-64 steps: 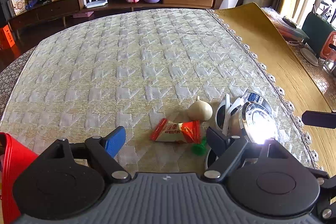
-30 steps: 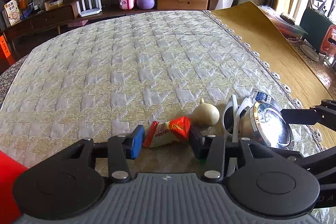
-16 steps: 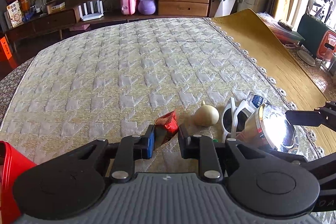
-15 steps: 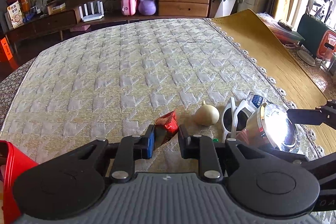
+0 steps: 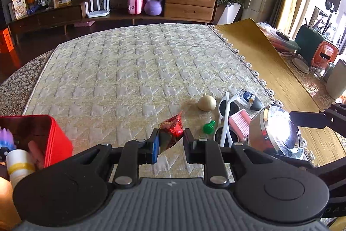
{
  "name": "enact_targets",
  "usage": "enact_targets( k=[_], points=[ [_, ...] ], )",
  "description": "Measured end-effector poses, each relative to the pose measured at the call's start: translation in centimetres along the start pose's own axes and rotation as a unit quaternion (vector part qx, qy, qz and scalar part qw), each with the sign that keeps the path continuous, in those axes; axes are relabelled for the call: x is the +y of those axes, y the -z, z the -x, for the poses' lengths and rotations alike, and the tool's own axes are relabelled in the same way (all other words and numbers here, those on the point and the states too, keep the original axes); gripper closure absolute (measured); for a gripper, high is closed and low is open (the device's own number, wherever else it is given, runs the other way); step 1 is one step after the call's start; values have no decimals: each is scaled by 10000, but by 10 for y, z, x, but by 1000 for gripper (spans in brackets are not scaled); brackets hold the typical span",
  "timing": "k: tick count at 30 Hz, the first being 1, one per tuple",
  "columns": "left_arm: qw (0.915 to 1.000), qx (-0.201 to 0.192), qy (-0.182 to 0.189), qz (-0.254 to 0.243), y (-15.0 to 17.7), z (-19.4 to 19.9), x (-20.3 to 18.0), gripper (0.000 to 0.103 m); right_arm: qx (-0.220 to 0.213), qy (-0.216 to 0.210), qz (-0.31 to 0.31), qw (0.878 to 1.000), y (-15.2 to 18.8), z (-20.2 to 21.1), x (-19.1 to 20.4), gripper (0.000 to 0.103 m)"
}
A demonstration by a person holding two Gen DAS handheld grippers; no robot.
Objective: Organize rigid objects
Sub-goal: 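Carry the snack packet with the left tool while the right tool carries the tin to the box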
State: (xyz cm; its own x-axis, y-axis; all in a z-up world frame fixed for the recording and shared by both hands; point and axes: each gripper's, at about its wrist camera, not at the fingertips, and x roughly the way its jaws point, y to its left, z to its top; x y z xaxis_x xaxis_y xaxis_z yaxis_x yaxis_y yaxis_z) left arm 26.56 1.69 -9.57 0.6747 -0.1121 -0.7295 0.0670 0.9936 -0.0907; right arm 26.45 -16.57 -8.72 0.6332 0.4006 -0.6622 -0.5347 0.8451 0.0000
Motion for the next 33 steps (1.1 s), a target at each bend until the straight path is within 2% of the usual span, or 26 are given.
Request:
enact_targets(
  k=[15, 24, 33],
  points=[
    [9994, -34, -95, 338, 29, 87, 49, 81, -44, -383, 370, 9986, -15, 36, 81, 26],
    [9977, -137, -396, 524, 44, 126, 100, 80, -47, -647, 684, 9955, -31, 31, 133, 26],
    [9944, -121, -768, 712, 56, 137, 148, 80, 18, -829, 940, 9921, -48, 10, 174, 26]
  ],
)
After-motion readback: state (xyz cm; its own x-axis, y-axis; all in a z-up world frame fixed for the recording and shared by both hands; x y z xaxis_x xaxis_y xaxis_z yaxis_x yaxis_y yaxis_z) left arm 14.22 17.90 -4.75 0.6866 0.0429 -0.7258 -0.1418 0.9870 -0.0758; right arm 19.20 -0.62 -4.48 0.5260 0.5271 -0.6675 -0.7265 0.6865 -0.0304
